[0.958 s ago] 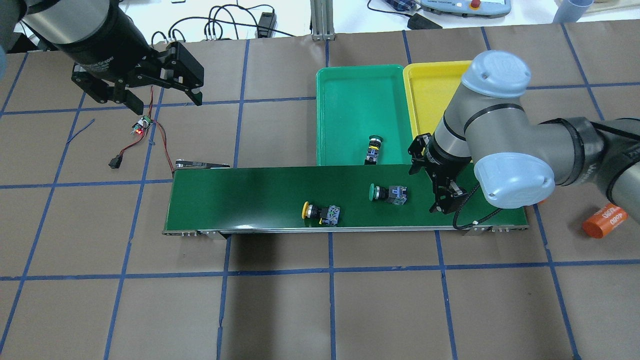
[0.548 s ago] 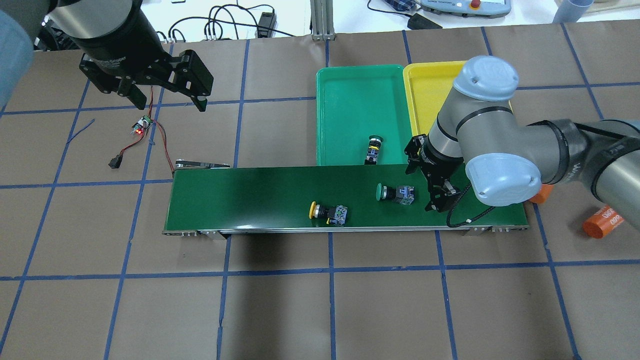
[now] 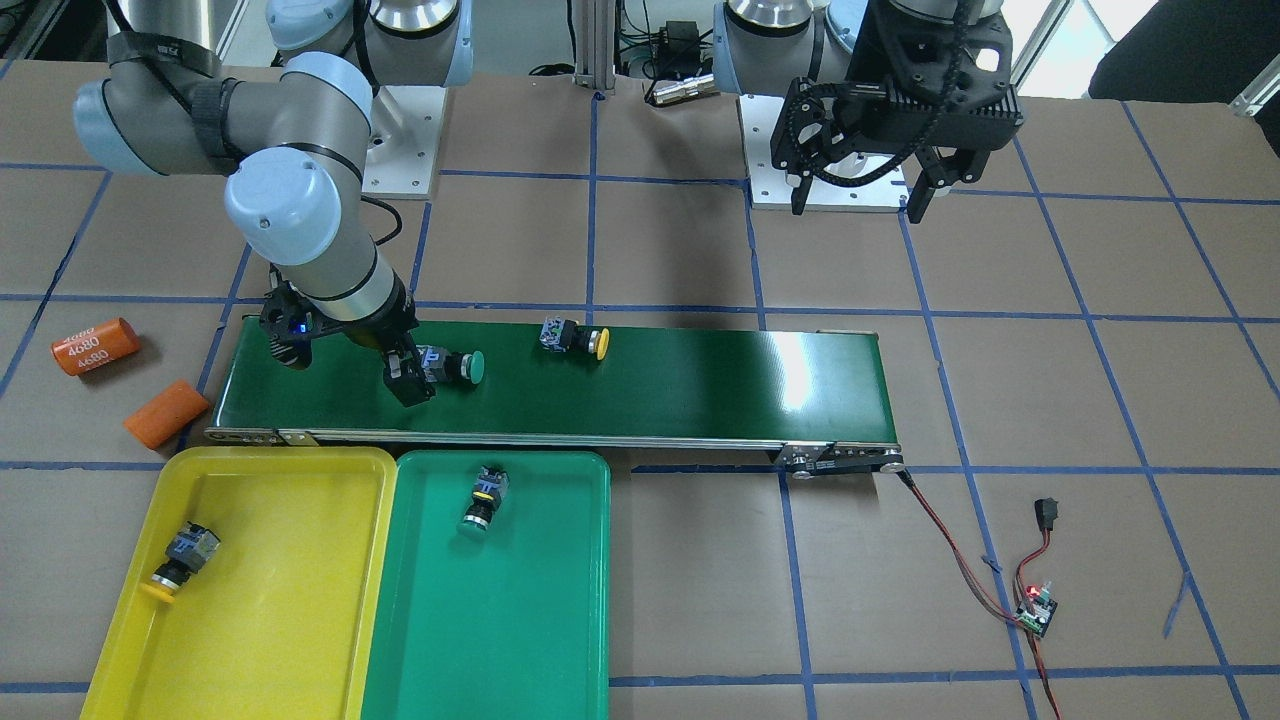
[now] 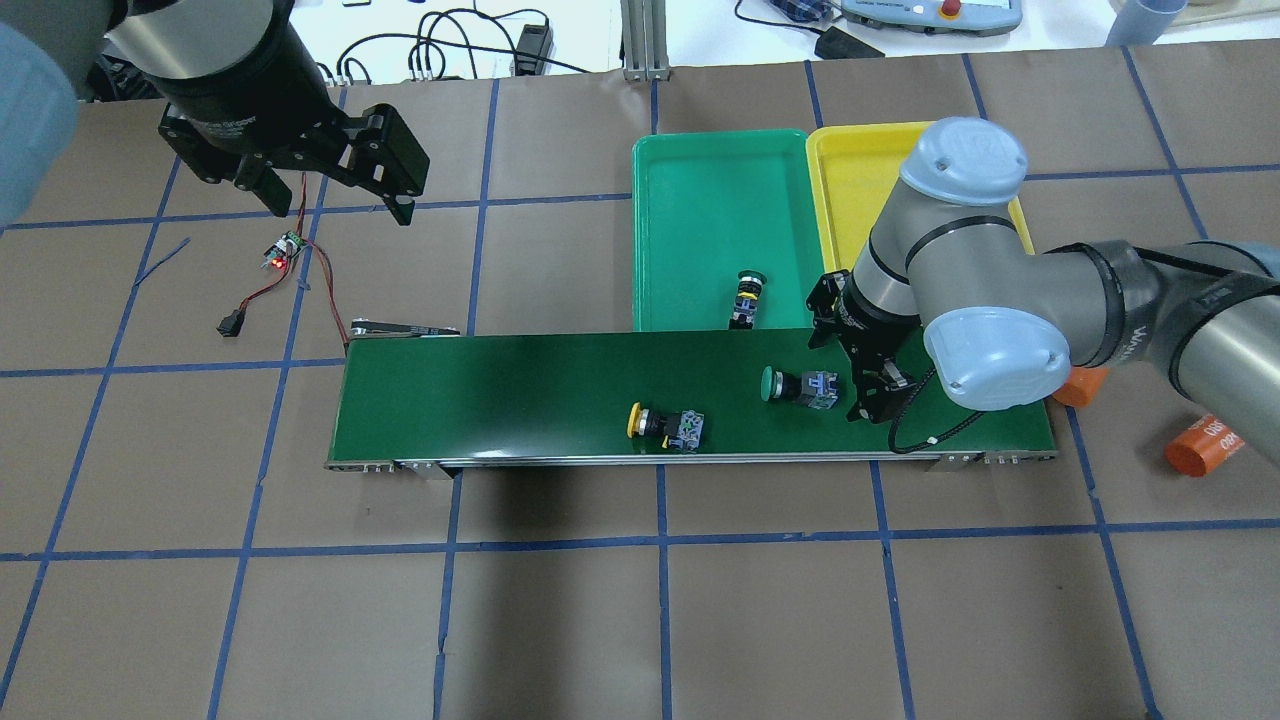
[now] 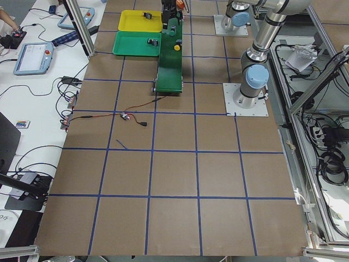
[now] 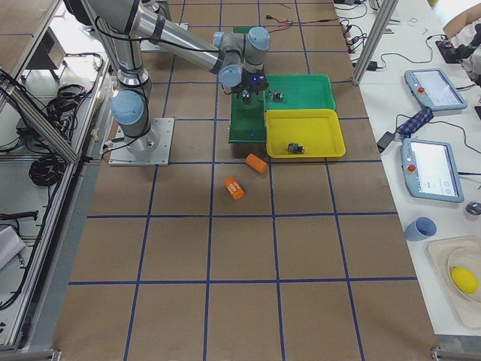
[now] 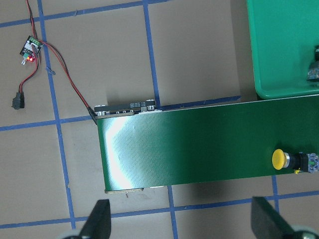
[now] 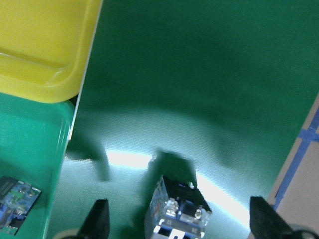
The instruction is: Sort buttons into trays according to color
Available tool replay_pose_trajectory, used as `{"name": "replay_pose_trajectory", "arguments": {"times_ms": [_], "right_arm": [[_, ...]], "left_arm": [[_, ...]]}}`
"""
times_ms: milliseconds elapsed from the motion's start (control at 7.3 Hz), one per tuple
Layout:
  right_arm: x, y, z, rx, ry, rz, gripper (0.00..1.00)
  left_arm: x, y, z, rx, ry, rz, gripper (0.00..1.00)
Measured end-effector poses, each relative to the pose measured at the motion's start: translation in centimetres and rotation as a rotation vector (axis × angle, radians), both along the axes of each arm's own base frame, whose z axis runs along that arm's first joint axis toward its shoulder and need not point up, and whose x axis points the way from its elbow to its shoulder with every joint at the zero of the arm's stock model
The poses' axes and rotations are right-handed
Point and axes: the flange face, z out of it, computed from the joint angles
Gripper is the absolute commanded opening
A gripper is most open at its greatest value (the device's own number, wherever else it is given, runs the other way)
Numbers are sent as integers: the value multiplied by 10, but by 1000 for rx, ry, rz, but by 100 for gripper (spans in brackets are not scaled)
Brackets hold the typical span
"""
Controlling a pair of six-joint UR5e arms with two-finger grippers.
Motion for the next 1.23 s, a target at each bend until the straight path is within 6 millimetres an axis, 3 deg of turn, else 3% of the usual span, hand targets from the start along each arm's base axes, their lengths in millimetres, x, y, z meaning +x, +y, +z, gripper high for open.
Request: {"name": "replay_pose_trajectory", "arguments": {"times_ms": [137,274,685,958,1232], "right_arm": [[0,-1,-4,8,3,1,19],[0,-1,-5,11,5,5,0],[-2,-4,-2,-2,-2,52,0],[-7,-12,10,-38,18,88,0],[-8,-47,43,-124,28,137,0]], "left_arm": [[4,-5,1,3,9,23,100],[6,-7,2,8,14,30,100],[4,-3,1,14,17,21,100],[5,0,3,10,18,21,100],[6,1,6,3,18,23,100]]}}
